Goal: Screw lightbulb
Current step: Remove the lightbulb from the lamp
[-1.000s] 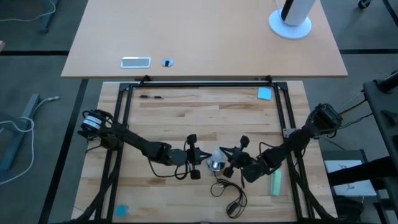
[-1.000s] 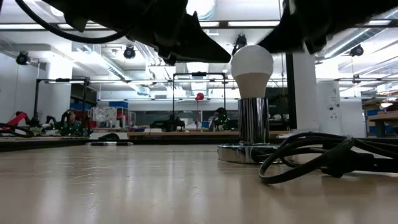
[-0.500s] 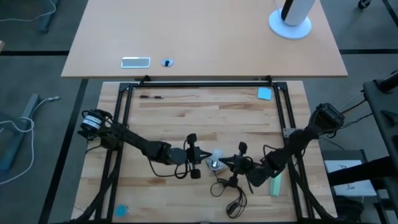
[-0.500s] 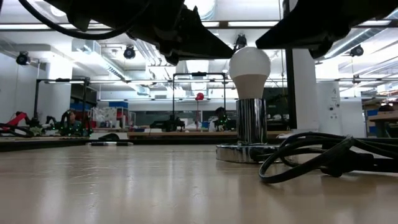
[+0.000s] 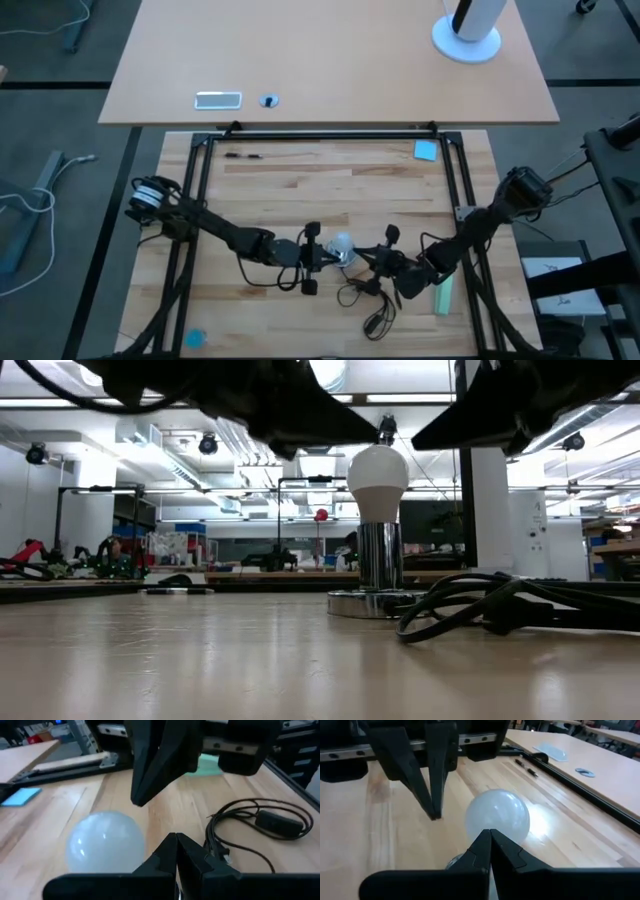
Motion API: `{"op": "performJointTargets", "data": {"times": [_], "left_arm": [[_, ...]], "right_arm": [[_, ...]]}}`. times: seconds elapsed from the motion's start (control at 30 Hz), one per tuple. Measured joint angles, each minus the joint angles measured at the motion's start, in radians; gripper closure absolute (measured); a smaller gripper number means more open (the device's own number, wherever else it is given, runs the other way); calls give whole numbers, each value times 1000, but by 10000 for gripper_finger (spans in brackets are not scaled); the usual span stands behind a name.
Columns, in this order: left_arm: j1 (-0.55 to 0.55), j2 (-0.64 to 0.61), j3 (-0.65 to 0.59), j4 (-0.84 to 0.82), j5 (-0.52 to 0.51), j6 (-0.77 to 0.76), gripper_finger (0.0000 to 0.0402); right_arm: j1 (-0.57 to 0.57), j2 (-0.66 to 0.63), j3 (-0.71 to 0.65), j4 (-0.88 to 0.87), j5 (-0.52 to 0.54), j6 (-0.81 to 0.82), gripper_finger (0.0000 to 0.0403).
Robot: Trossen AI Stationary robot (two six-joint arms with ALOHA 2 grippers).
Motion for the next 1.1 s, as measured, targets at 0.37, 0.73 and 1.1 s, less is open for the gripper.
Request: {"op": "performJointTargets", "data": {"times": [0.37, 0.73, 1.1], "left_arm": [[23, -29, 0, 1, -413, 77, 401], [39, -4, 0, -2, -281, 8, 401], [27, -6, 0, -27, -263, -60, 401]], "right_arm": [[-8, -31, 2, 12, -3, -13, 403], [-55, -17, 2, 14, -53, -21, 403], [-83, -18, 0, 14, -43, -29, 403]]}}
